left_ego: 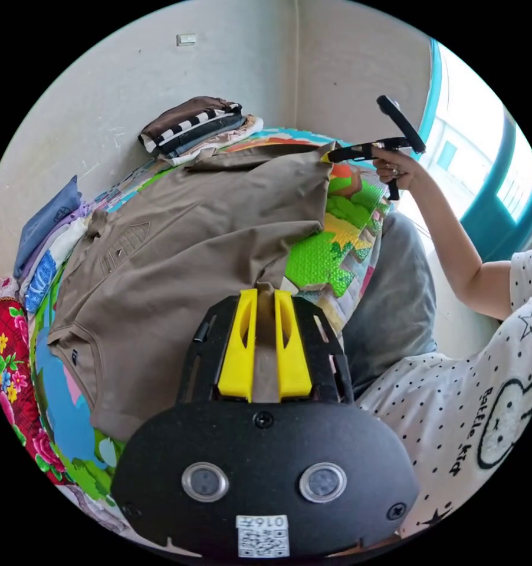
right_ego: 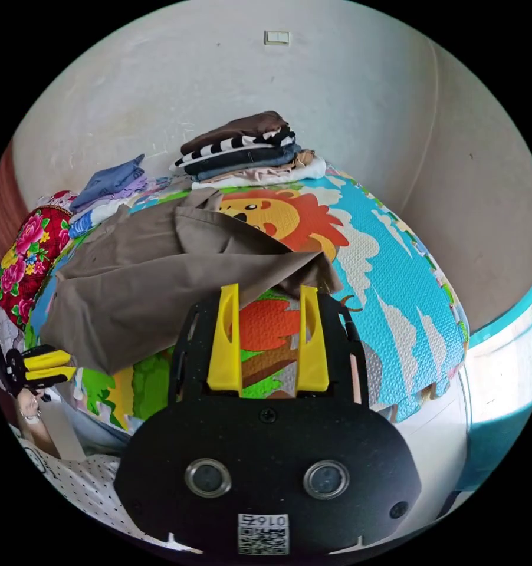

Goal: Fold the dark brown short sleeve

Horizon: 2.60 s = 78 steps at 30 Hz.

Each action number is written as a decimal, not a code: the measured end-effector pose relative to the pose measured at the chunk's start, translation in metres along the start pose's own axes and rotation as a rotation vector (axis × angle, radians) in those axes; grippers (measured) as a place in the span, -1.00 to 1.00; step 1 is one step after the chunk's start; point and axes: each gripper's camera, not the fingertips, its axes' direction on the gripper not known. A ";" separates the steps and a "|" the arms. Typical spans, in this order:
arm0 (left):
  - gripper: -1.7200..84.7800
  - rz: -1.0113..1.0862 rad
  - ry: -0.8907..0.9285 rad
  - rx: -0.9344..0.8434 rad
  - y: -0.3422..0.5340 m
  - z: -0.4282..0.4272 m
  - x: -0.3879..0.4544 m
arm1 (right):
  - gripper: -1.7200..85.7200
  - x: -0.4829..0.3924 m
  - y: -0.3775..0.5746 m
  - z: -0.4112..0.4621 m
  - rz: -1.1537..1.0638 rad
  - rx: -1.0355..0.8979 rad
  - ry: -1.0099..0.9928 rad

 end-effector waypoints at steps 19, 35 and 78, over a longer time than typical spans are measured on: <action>-0.98 0.160 0.212 0.129 0.071 -0.131 -0.027 | -0.89 -0.043 0.093 -0.136 -0.418 0.053 0.078; -0.98 -0.220 0.049 0.163 0.016 0.000 -0.033 | -0.68 -0.275 -0.193 0.035 -0.662 -0.063 0.085; -0.98 -0.203 0.053 0.230 0.048 -0.037 -0.008 | -0.85 -0.034 -0.062 -0.071 -0.269 0.216 -0.020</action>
